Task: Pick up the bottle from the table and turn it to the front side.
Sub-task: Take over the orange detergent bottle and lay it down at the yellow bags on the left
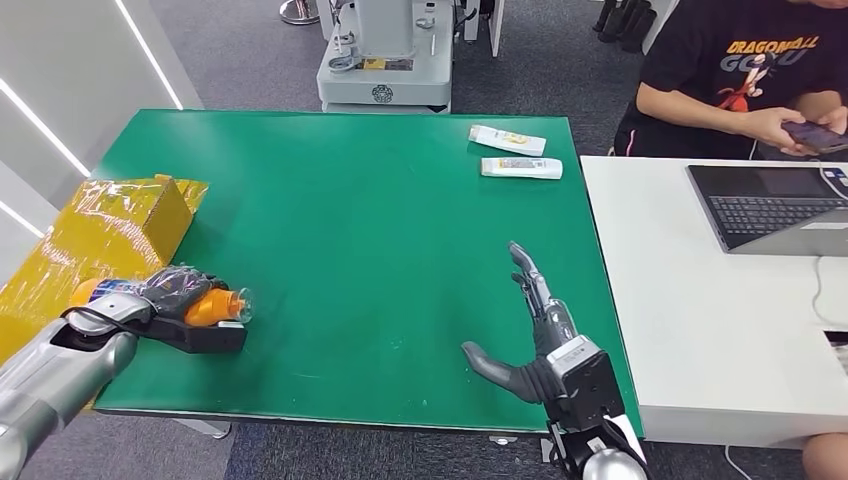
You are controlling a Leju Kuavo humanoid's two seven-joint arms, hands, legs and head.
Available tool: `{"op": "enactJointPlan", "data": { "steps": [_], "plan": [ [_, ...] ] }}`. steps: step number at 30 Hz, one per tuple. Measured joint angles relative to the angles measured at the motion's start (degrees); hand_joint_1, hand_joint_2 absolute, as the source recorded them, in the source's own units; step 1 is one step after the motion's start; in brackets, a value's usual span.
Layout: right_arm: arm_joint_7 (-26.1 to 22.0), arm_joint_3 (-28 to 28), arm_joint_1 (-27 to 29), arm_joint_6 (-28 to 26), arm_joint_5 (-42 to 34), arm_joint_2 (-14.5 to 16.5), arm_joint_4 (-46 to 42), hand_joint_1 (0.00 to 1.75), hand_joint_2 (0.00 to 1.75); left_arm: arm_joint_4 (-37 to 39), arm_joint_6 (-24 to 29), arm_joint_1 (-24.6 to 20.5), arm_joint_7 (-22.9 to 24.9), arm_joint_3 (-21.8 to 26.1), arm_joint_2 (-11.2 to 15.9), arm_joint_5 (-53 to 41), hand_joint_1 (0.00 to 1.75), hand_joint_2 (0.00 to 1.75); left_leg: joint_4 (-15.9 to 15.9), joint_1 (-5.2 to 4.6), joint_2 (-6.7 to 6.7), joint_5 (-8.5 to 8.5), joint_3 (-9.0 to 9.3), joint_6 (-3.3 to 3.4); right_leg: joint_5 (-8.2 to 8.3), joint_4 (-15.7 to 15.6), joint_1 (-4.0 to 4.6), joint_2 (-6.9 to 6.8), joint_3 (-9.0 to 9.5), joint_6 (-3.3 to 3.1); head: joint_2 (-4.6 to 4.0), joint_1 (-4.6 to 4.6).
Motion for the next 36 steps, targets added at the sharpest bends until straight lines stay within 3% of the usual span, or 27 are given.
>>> {"op": "enactJointPlan", "data": {
  "steps": [2, 7, 22, 29, 32, 36],
  "plan": [
    [0.0, 0.0, -0.1, 0.2, 0.0, 0.0, 0.0, 0.00, 1.75, 0.0, 1.5, 0.8, 0.5, 0.8, -0.1, -0.7, 0.00, 1.75, 0.0, 0.00, -0.01, 0.00, 0.00, 0.00, 0.00, 0.0, 0.00, -0.01, 0.00, 0.00, 0.00, 0.00],
    [0.1, 0.0, -0.3, 0.3, -0.1, 0.0, 0.0, 0.00, 1.75, 0.0, 3.5, 2.0, 1.5, 2.9, -0.7, -2.3, 0.00, 1.75, 0.0, 0.00, -0.09, 0.02, 0.01, -0.02, 0.00, 0.0, 0.00, -0.09, 0.02, 0.00, 0.00, -0.01],
    [0.1, 0.0, -0.4, 0.1, -0.1, 0.0, 0.0, 0.00, 1.75, 0.0, 2.8, 2.4, 1.7, 5.7, -2.1, -4.4, 0.00, 1.75, 0.0, 0.00, -0.11, 0.07, 0.03, -0.03, 0.01, 0.0, 0.00, -0.09, 0.03, -0.02, 0.00, -0.01],
    [-0.1, 0.0, -0.3, -0.6, 0.0, 0.0, 0.0, 0.00, 1.75, -0.2, 0.0, 1.8, -0.4, 6.6, -2.2, -4.9, 0.00, 1.75, 0.0, 0.00, -0.10, 0.10, 0.04, -0.06, 0.02, 0.0, 0.00, -0.09, 0.03, -0.02, 0.00, -0.01],
    [-0.7, 0.0, 0.0, -1.3, 0.0, 0.0, 0.0, 0.00, 1.75, -1.5, -2.3, 1.5, -1.3, 7.2, -1.6, -4.3, 0.00, 1.75, 0.0, 0.01, -0.08, 0.11, 0.03, -0.05, 0.03, 0.0, 0.00, -0.07, 0.01, -0.04, 0.00, -0.01],
    [-1.3, -0.3, 0.6, -1.7, -0.4, 0.0, 0.0, 0.00, 1.75, -5.7, -6.6, 1.0, -1.7, 8.1, 1.4, -2.5, 0.00, 1.75, 0.0, 0.02, -0.01, 0.11, 0.02, -0.05, 0.04, 0.0, 0.01, -0.01, -0.03, -0.06, 0.00, -0.01]
  ]
}}
